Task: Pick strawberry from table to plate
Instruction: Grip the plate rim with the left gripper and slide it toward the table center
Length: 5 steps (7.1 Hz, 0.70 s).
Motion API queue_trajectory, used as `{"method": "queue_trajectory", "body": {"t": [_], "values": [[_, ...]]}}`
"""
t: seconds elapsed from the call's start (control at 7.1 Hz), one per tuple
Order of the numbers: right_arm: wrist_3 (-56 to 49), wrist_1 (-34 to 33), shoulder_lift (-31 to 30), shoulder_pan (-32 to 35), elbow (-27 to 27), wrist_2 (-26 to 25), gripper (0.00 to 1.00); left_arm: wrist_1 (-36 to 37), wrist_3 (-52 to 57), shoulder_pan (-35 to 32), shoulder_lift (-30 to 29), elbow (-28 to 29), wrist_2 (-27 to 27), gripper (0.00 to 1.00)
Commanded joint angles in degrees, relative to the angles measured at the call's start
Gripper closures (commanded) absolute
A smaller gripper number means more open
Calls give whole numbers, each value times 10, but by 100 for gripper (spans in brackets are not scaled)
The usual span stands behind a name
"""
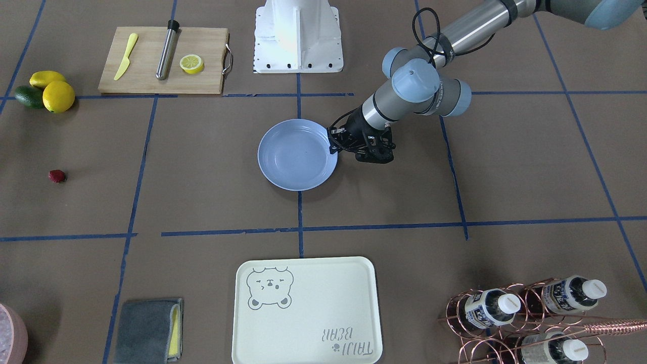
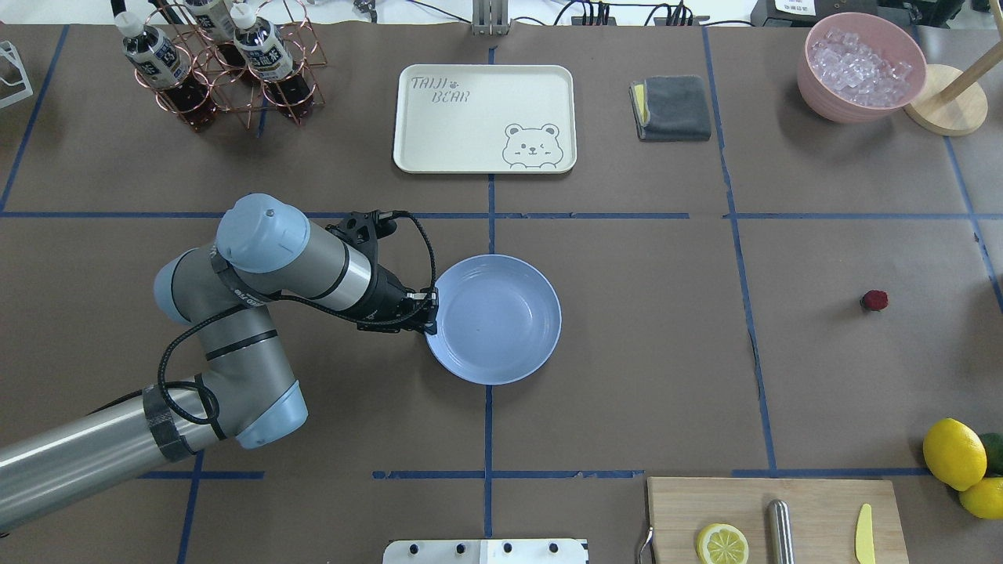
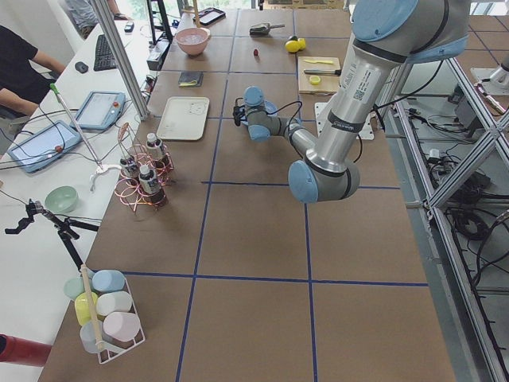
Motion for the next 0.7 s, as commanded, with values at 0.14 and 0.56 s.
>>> {"method": "queue_trajectory", "body": {"t": [0.14, 0.56], "values": [[0, 0, 1, -1, 0, 0, 0, -22, 1, 18, 4, 5, 49, 20], [47, 32, 10, -82, -11, -18, 0, -18, -4, -8, 20, -48, 53, 10]]}}
